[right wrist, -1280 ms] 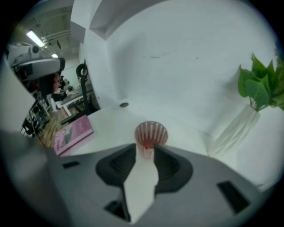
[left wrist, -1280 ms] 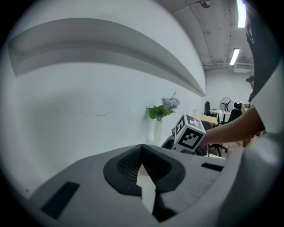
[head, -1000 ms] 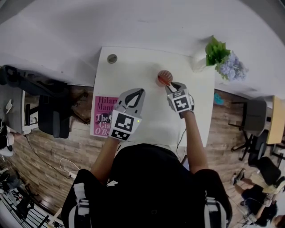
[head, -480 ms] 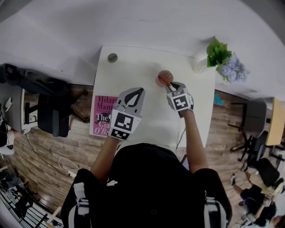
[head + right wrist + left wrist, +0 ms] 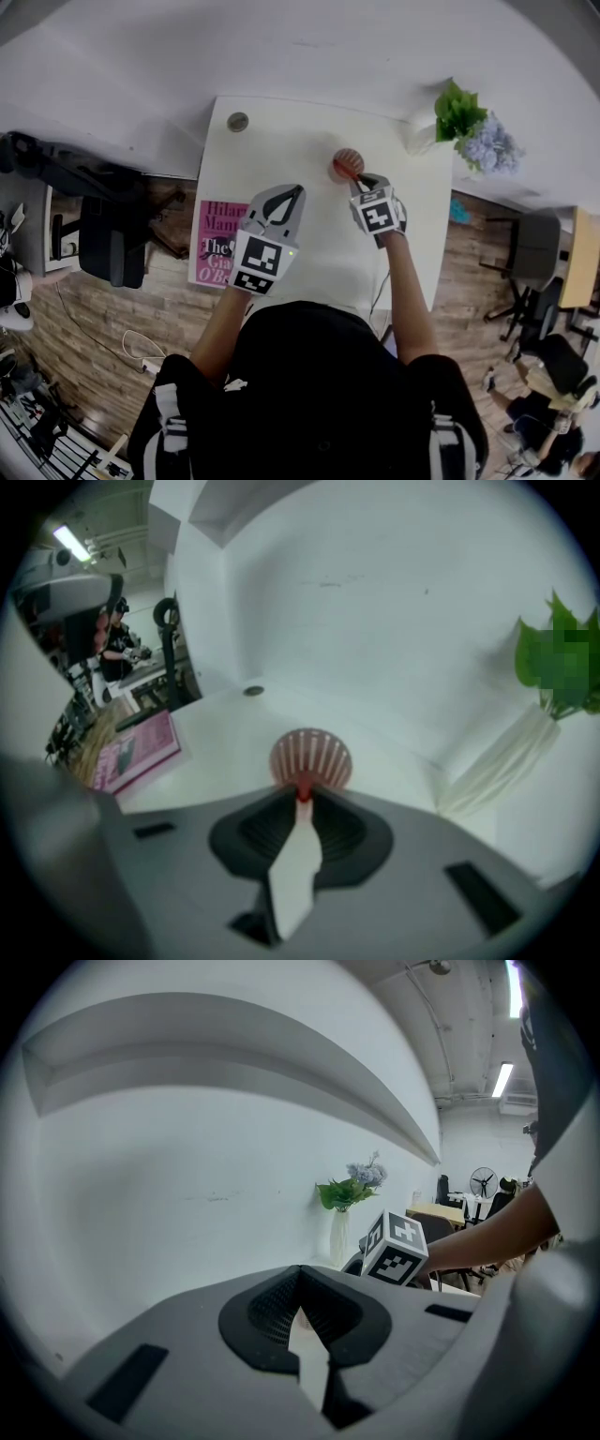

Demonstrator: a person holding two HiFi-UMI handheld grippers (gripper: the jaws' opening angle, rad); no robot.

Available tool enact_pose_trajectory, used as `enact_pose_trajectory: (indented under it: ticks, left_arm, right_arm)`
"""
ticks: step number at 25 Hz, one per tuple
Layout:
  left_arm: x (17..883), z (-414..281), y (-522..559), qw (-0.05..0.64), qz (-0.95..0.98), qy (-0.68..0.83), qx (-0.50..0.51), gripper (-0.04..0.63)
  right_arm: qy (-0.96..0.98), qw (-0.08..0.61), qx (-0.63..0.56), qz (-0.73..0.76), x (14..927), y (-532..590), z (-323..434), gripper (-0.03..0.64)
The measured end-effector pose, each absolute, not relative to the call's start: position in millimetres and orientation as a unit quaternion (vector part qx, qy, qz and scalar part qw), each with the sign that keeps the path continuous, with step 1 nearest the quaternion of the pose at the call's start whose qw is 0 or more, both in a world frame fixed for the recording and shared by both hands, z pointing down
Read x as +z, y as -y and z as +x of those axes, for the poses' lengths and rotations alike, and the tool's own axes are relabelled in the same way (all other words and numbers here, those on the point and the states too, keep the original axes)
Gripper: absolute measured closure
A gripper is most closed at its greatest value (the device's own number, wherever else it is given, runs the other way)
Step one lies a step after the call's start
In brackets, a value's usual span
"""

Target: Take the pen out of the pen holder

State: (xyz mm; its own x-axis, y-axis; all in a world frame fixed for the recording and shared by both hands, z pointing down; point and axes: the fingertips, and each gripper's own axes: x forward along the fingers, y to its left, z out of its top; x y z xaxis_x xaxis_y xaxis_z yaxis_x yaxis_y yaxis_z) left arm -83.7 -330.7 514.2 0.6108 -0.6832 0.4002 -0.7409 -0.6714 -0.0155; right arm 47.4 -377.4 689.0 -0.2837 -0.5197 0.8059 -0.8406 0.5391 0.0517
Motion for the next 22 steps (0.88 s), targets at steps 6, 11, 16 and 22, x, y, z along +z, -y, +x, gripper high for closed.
enact_pose_trajectory:
  ticks: [6,11,16,22]
  left_arm:
    - [512.8,-84.0,328.5,0.073,0.894,0.399,0.191,0.574]
    - [508.4,-86.0,327.0,0.068,0.893,0.403,0.190,0.574]
    - [501.6,-87.0,324.5,0.061,0.891,0.409,0.186,0.574]
    - [490.5,-86.5,320.8,0.048,0.890,0.417,0.179,0.574]
  right_arm:
    - [0.772,0.411,0.204,0.440,687.1,375.4,51.0,0.546]
    - [0.777,0.392,0.205,0.447,673.9,376.9,51.3,0.548]
    - [0.785,0.380,0.189,0.452,654.5,376.4,51.3,0.548]
    - [0.795,0.362,0.162,0.458,627.4,375.1,50.5,0.548]
